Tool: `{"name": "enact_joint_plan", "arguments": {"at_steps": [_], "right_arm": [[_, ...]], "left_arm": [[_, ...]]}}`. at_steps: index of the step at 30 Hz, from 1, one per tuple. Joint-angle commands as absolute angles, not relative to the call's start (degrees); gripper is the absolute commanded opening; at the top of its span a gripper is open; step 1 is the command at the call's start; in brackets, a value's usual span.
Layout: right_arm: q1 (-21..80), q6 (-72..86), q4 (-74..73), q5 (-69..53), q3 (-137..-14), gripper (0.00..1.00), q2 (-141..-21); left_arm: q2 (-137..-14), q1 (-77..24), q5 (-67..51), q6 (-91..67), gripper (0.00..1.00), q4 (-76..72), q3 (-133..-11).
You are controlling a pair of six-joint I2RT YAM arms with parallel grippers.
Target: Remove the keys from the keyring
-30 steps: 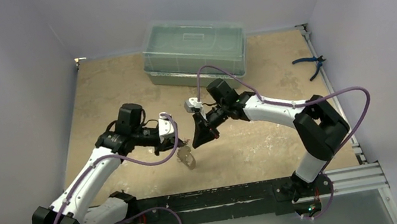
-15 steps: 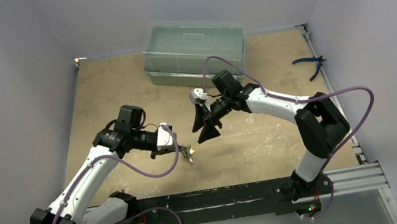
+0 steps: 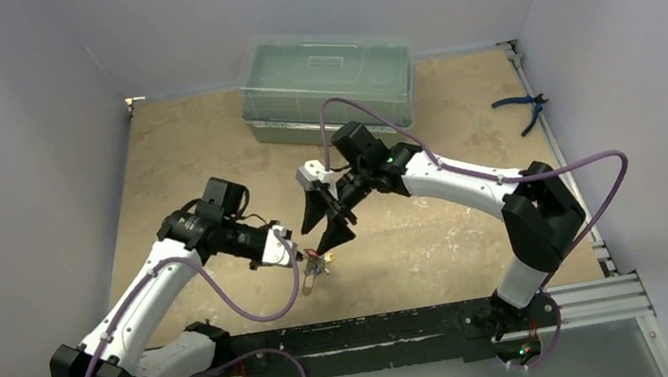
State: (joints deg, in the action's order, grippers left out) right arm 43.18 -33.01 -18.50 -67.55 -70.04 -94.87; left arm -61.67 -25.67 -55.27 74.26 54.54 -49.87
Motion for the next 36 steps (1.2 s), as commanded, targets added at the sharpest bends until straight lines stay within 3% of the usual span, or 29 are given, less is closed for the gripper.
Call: {"name": "enact_joint_plan", "arguments": {"at_steps": [1, 7, 14, 24, 27, 32, 36], "right_arm": [[44.3, -30.8, -16.6, -70.0, -72.5, 0.59, -95.8], [45.6, -31.2, -16.5, -69.5, -71.7, 0.47, -96.3], [46.6, -30.5, -15.3, -68.9, -71.5, 0.42, -96.9], [46.7, -31.1, -14.9, -68.7, -69.9, 0.22, -96.8], [46.7, -32.1, -15.6, -68.6, -69.6, 0.22, -96.6], [46.6, -33.5, -17.0, -69.2, -69.6, 0.36, -96.5], [46.5, -34.6, -17.8, -68.9, -69.5, 0.32, -96.4]], "left_arm": [[-61.8, -26.1, -57.1, 75.5, 0.0, 54.1, -51.8], [-61.7, -26.1, -57.2, 71.9, 0.0, 52.2, -51.7], [-61.7, -26.1, -57.6, 69.4, 0.0, 50.1, -51.5], [-61.3, -26.1, -57.5, 66.4, 0.0, 47.8, -50.8], [-61.2, -26.1, -57.6, 66.2, 0.0, 48.1, -50.8], [-61.1, -26.1, -57.5, 66.8, 0.0, 48.7, -50.7], [-61.0, -26.1, -57.5, 66.9, 0.0, 48.7, -50.5]]}}
